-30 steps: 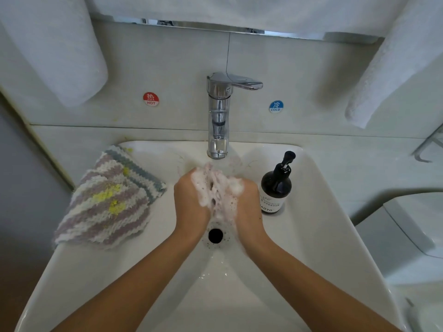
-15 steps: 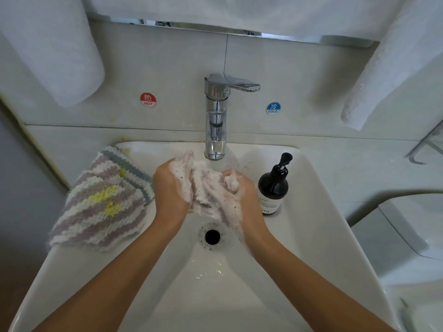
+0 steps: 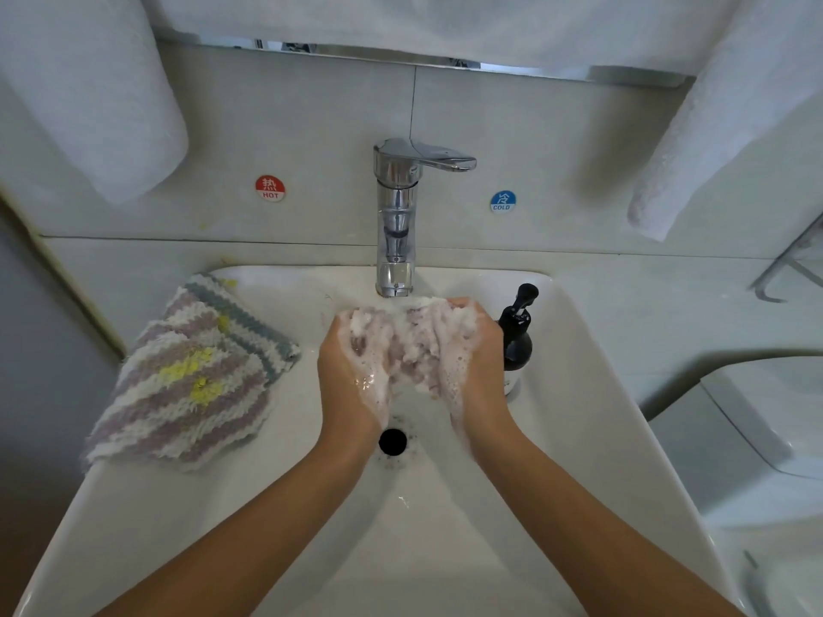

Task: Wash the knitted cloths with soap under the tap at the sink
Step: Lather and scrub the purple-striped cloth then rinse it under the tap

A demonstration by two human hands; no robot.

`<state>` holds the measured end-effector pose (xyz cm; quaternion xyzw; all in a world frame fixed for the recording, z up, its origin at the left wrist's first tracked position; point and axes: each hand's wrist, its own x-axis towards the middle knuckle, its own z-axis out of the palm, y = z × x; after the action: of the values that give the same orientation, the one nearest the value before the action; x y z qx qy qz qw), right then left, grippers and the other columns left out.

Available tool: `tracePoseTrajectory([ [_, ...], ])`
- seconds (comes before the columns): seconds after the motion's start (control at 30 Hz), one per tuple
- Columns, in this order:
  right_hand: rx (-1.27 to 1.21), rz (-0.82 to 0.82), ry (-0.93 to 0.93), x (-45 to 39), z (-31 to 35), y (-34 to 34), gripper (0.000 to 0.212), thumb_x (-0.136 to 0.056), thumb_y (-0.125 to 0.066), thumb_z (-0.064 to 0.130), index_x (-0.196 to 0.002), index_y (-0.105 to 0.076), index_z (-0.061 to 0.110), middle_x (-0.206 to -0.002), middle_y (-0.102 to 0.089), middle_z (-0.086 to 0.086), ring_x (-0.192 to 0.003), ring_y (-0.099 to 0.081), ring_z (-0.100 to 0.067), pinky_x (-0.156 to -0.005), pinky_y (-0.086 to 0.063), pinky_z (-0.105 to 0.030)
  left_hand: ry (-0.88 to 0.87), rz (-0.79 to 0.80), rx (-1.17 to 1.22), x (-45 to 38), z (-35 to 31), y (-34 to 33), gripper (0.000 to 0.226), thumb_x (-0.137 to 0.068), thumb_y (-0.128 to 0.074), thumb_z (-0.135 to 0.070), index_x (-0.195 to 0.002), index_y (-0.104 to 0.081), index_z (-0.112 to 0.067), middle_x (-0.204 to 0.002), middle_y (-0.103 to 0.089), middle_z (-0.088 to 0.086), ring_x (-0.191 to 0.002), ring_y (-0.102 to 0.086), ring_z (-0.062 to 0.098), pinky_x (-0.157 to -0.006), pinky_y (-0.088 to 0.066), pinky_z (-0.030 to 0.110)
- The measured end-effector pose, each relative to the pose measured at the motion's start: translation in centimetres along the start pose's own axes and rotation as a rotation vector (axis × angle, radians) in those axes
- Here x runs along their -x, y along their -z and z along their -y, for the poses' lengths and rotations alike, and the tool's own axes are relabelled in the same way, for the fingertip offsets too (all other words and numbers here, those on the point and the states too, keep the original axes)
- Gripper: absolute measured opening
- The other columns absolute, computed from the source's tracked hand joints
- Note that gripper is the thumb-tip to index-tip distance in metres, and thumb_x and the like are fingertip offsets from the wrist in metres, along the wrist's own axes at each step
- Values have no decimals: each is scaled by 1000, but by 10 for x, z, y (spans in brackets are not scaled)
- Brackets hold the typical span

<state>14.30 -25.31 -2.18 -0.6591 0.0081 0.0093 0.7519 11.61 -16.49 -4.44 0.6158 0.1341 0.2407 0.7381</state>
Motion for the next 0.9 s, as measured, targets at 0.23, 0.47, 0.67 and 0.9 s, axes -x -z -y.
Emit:
tracePoseTrajectory([
  [0.23, -12, -78, 56, 10, -7, -10, 46, -96, -49, 17, -54, -48, 34, -53, -45, 17, -50, -46, -4, -54, -40, -24, 43, -6, 25, 25, -2, -13, 27, -102, -40, -5, -79, -53, -4, -71, -55, 0, -58, -56, -1, -56, -48, 10],
  [0.47, 194, 123, 124, 30, -15, -20, 43, -90, -50, -5, -59, -42, 24, -48, -44, 16, -47, -40, 3, -50, -35, -16, -140, -57, -342, 2, 3, 1, 34, -92, -56, 0, -64, -48, -16, -59, -48, -8, -52, -48, -1, -48, -38, 9],
  [0.67, 176, 3, 160, 16, -5, -13, 42, -96, -43, -4, -70, -45, 29, -65, -48, 12, -57, -49, -3, -61, -44, -23, -146, 50, -377, 17, 3, -6, 34, -92, -55, 7, -65, -50, -13, -58, -47, -7, -51, -51, -4, -48, -39, 10],
  [0.9, 214, 105, -1, 9, -9, -18, 37, -98, -43, -3, -67, -42, 18, -62, -40, 3, -49, -43, -4, -50, -37, -20, -95, -66, -372, 2, 5, -2, 34, -94, -55, -3, -63, -45, -14, -58, -47, -3, -52, -46, 8, -48, -44, 25],
])
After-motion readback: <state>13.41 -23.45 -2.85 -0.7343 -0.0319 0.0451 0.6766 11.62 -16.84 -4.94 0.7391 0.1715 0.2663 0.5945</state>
